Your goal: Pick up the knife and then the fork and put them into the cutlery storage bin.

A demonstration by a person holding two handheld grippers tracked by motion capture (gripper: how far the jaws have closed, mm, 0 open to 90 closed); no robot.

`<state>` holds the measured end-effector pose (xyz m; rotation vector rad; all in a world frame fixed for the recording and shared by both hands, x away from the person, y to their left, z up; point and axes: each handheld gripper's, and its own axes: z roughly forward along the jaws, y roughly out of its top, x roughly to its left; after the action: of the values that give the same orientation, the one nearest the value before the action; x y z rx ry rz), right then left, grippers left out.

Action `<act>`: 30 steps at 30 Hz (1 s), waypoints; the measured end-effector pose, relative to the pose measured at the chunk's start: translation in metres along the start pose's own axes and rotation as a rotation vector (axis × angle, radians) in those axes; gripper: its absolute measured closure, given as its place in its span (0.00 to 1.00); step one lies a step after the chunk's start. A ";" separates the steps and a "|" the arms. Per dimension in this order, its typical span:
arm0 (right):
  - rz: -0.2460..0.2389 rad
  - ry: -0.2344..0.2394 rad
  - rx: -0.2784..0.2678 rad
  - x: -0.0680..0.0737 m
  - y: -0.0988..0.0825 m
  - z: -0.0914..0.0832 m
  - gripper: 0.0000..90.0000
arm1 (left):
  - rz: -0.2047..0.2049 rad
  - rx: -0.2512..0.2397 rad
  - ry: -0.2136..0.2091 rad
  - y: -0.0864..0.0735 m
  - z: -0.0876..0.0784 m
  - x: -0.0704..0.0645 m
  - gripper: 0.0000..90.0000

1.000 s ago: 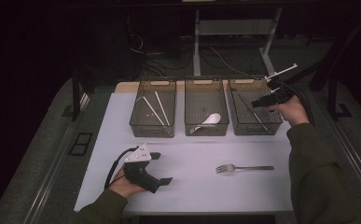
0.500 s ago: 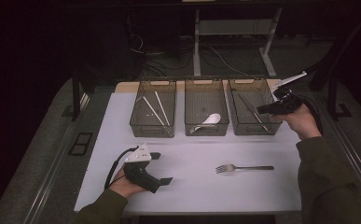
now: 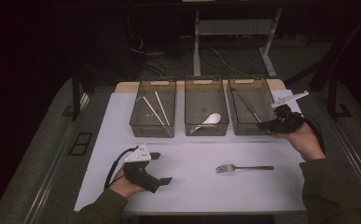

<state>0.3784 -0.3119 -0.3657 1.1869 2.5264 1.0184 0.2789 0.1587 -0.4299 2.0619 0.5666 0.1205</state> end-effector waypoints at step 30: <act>-0.058 0.040 0.176 0.028 -0.081 0.017 0.99 | -0.002 -0.001 0.000 0.000 0.000 0.001 0.00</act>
<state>0.3167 -0.3196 -0.4273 1.1389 2.7116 0.8291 0.2793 0.1593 -0.4302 2.0605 0.5683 0.1196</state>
